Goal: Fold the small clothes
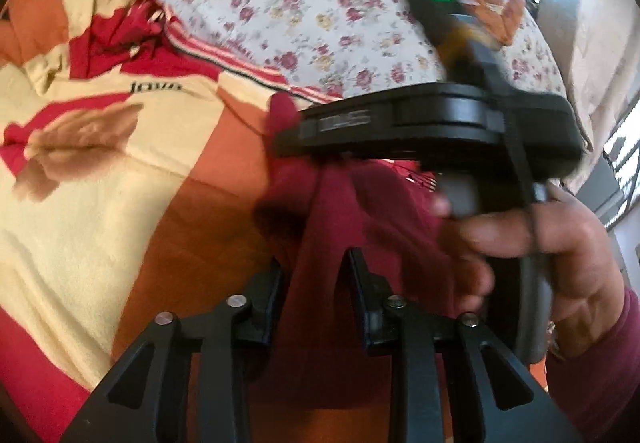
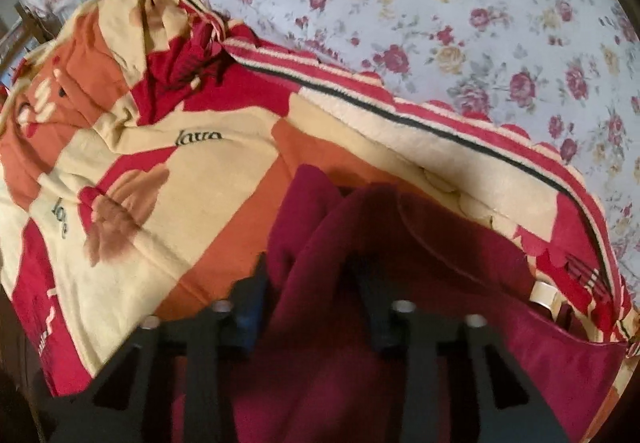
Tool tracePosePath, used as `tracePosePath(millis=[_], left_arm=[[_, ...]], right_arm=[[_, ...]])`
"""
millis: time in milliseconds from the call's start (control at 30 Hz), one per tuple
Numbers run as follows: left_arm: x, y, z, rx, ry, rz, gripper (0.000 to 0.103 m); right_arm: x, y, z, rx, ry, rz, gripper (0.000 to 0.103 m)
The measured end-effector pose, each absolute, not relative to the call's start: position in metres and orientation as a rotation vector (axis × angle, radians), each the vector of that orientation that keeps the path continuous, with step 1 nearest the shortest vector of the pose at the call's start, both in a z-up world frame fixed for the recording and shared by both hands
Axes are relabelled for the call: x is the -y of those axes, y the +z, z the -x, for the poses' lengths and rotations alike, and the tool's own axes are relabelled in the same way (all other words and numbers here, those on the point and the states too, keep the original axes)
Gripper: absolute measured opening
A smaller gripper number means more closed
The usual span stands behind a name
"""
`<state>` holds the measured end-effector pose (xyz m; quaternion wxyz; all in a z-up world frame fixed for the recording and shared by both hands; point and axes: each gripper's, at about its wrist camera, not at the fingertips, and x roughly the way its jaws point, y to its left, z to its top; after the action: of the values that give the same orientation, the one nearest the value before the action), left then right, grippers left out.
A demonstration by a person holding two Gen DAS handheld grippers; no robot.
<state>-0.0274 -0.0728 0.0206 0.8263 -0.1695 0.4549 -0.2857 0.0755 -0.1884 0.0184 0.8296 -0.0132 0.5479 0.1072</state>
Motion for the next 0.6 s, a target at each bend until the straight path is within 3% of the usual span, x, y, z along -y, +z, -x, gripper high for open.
tracePosePath(millis=[200, 333, 600], left_arm=[[0.074, 0.015, 0.03, -0.986, -0.592, 0.375, 0.018], [0.078, 0.026, 0.039, -0.975, -0.607, 0.356, 0.004], [0.101, 0.065, 0.052, -0.94, -0.645, 0.323, 0.0]], right_arm=[[0.218, 0.042, -0.061, -1.101, 0.274, -0.071, 0.022], [0.233, 0.049, -0.053, -1.08, 0.286, -0.123, 0.021], [0.264, 0.08, -0.034, -1.034, 0.276, -0.17, 0.02]])
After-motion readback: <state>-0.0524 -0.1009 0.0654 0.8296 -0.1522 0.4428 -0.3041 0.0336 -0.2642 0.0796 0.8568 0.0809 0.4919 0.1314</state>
